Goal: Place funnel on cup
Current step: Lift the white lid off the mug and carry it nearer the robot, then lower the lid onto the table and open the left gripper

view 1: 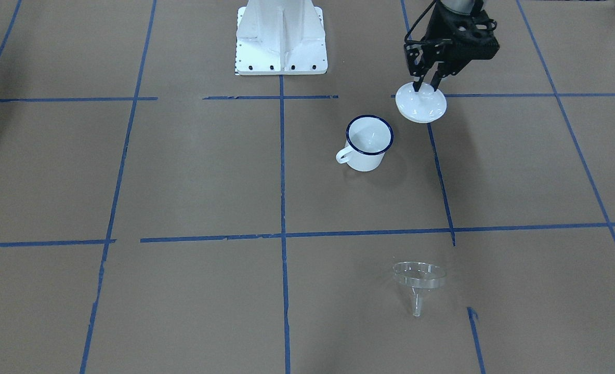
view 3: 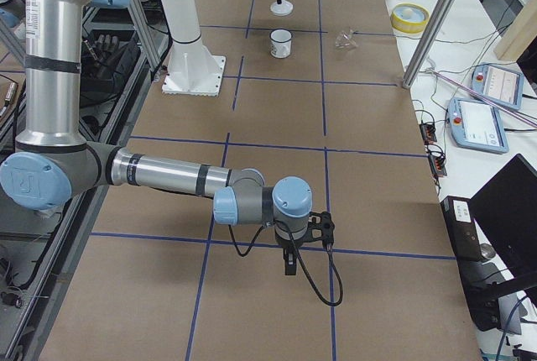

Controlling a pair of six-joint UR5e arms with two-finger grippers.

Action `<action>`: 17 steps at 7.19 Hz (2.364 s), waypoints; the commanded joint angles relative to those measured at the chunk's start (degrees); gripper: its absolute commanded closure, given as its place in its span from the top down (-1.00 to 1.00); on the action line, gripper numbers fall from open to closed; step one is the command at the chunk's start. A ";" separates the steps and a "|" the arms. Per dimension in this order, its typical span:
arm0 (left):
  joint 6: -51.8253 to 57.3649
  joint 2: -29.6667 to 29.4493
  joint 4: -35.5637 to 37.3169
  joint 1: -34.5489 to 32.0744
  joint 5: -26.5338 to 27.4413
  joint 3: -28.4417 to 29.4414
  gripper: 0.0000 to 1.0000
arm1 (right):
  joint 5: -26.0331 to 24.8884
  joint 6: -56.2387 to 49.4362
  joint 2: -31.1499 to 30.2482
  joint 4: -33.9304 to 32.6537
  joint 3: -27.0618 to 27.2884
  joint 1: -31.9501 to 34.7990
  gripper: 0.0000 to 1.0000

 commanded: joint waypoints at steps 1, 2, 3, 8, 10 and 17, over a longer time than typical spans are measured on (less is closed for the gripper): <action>0.59 15.62 -22.31 -0.10 0.04 3.64 -1.00 | 0.00 0.00 0.00 0.00 0.00 0.00 1.00; -5.52 15.23 -30.88 1.38 0.13 10.65 -1.00 | 0.00 0.00 0.00 0.00 0.00 0.00 1.00; -6.28 14.70 -32.44 3.84 0.56 13.34 -1.00 | 0.00 0.00 0.00 0.00 0.00 0.00 1.00; -13.23 8.72 -32.28 10.98 3.38 18.72 -1.00 | 0.00 0.00 0.00 0.00 0.00 0.00 1.00; -13.23 8.63 -32.19 10.98 3.38 19.25 -0.38 | 0.00 0.00 0.00 0.00 0.00 0.00 1.00; -21.94 0.31 -32.54 -4.01 1.63 16.70 1.00 | 0.00 0.00 0.00 0.00 0.00 0.00 1.00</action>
